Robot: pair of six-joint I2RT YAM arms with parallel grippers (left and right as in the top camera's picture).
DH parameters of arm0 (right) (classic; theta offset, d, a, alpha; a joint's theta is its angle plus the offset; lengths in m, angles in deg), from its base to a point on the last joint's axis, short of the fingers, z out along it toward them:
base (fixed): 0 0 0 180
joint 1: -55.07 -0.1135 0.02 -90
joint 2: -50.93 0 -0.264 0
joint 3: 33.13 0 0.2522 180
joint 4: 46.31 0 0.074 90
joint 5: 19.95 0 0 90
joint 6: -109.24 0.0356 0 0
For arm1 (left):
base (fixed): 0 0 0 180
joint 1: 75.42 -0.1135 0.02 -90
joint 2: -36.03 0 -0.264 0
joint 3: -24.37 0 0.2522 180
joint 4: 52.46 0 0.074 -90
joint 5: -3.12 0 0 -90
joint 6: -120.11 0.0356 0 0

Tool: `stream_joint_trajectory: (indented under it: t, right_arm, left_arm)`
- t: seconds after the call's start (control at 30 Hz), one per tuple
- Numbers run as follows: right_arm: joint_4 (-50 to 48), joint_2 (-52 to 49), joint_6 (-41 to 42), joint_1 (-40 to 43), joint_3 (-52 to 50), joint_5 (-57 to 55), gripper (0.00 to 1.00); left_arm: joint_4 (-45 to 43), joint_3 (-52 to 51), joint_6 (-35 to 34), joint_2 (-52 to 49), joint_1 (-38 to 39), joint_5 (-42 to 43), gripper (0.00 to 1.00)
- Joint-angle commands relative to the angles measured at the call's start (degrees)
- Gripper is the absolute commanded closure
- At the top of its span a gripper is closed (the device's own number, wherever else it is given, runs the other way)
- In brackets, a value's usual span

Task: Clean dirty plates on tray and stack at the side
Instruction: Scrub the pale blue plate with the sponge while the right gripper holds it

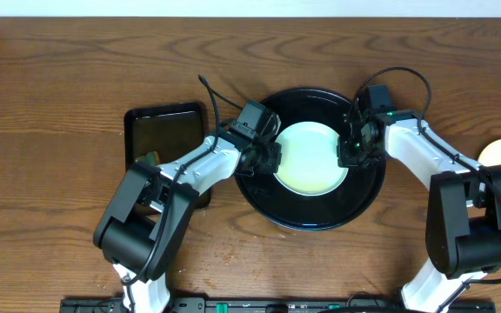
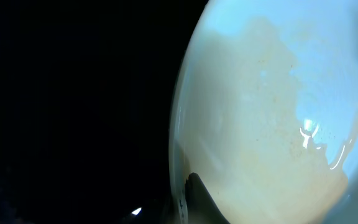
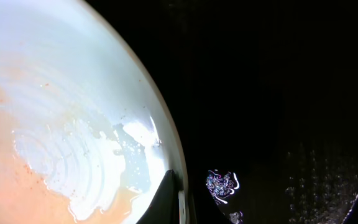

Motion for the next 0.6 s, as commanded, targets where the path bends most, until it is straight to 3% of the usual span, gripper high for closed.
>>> stream_joint_trajectory:
  t: [0.0, 0.23, 0.57]
  right_arm:
    - [0.70, 0.09, -6.43, -0.94, -2.19, 2.54, 0.99]
    - [-0.15, 5.84, -15.23, -0.94, -2.19, 15.21, 0.99]
    - [-2.19, 6.19, -15.41, -0.94, -2.21, 22.91, 0.99]
  left_arm:
    - [0.55, 0.33, 1.90, -1.88, 0.63, -0.35, 0.92]
    - [0.52, 0.33, 1.90, -1.95, 0.63, -0.33, 0.92]
    - [0.50, 0.33, 1.90, -1.95, 0.98, -0.07, 0.92]
